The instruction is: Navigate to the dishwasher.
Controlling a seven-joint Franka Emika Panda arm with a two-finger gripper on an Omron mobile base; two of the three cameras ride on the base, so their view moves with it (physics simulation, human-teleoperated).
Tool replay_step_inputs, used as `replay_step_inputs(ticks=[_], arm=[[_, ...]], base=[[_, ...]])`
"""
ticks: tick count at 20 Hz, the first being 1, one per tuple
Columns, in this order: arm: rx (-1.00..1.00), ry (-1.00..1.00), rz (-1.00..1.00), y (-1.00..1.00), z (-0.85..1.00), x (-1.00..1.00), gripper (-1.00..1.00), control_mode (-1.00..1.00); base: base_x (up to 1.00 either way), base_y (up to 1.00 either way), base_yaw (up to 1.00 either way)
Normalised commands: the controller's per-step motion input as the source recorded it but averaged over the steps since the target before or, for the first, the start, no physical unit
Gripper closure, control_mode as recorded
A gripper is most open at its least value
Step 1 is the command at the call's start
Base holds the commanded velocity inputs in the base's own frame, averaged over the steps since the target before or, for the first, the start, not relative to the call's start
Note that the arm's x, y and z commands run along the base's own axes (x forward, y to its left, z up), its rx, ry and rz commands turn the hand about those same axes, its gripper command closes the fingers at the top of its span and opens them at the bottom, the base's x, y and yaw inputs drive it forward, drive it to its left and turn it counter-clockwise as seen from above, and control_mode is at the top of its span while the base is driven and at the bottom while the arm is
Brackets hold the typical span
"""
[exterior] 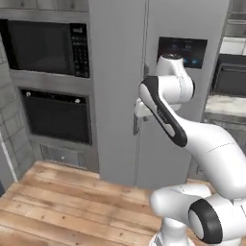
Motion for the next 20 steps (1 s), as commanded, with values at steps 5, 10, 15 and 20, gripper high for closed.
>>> replay_step_inputs(ticks=[5,10,15,20], arm=[[0.0,0.0,0.0,0.0,0.0,0.0,-1.0,1.0],[0.0,0.0,0.0,0.0,0.0,0.0,-1.0,1.0],[0.0,0.0,0.0,0.0,0.0,0.0,-1.0,1.0],[0.0,0.0,0.0,0.0,0.0,0.0,-1.0,1.0]], base=[[-0.56,0.18,-0.8],[-0.3,0.07,-0.86],[-0.25,0.09,-0.85],[-0.22,0.02,-0.85]])
